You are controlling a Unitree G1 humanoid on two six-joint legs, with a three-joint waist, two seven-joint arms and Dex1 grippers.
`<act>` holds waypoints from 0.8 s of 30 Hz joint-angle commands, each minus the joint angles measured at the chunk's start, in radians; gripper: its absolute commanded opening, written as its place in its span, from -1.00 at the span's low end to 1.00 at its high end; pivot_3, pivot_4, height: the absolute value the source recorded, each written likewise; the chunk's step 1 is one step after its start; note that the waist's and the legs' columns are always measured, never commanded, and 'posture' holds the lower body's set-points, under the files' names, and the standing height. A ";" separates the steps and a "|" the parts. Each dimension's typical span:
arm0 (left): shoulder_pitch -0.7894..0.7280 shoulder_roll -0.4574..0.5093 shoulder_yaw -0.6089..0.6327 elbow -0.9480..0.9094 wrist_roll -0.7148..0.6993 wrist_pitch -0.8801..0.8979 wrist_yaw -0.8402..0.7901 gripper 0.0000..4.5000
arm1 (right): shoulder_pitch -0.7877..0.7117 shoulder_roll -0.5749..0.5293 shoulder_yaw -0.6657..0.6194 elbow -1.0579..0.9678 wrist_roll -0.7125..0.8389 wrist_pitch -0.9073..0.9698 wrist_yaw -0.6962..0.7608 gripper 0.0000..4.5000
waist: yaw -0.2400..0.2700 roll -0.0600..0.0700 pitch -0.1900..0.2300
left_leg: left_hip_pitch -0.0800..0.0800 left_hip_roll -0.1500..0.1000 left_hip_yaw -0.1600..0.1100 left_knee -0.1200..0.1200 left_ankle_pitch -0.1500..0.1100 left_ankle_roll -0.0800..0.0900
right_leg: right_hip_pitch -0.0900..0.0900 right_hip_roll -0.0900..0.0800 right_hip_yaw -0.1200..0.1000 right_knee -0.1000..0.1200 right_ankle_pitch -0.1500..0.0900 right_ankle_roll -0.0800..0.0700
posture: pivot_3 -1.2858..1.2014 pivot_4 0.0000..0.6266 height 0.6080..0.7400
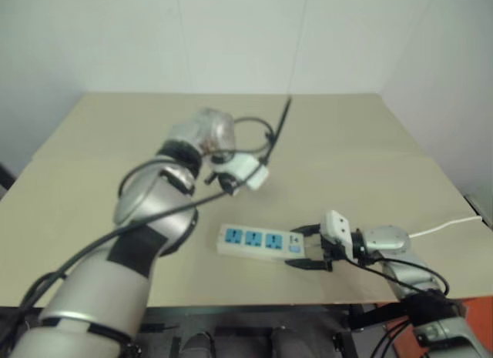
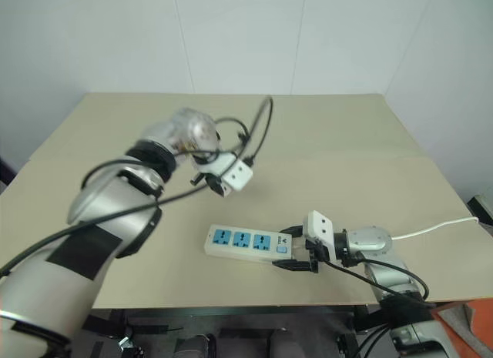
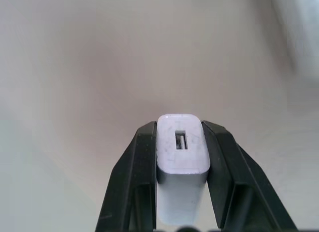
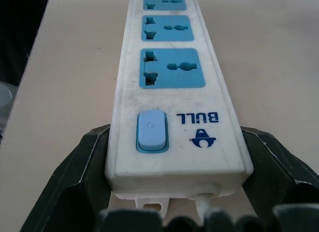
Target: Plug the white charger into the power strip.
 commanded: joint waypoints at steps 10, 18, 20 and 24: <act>0.183 0.045 0.430 -0.181 -0.831 0.479 -0.181 -0.55 | -0.116 0.049 0.026 0.206 -0.044 -0.218 0.073 0.52 | -0.001 0.000 0.000 | 0.003 0.000 -0.001 0.001 0.000 0.000 | 0.003 0.000 -0.001 0.002 0.000 0.000 | 0.03 -0.52 1.00; 0.353 0.025 0.312 -0.318 -1.027 0.619 -0.181 -0.55 | -0.118 0.050 0.043 0.207 -0.045 -0.158 0.095 0.52 | 0.000 0.000 0.000 | 0.005 0.001 -0.001 0.001 0.000 0.000 | 0.003 0.000 -0.001 0.003 0.004 -0.006 | 0.03 -0.52 1.00; 0.364 0.017 0.307 -0.326 -1.063 0.651 -0.181 -0.55 | -0.123 0.054 0.042 0.217 -0.047 -0.151 0.092 0.52 | 0.000 0.000 0.000 | 0.005 0.001 -0.001 0.001 0.000 0.000 | 0.004 0.000 -0.001 0.003 0.004 -0.006 | 0.03 -0.52 1.00; 0.384 0.012 0.271 -0.353 -1.113 0.691 -0.181 -0.55 | -0.124 0.061 0.044 0.232 -0.061 -0.167 0.077 0.52 | -0.001 0.000 0.000 | 0.005 0.001 -0.001 0.001 0.000 0.000 | 0.004 0.000 -0.001 0.002 0.003 -0.006 | 0.03 -0.52 1.00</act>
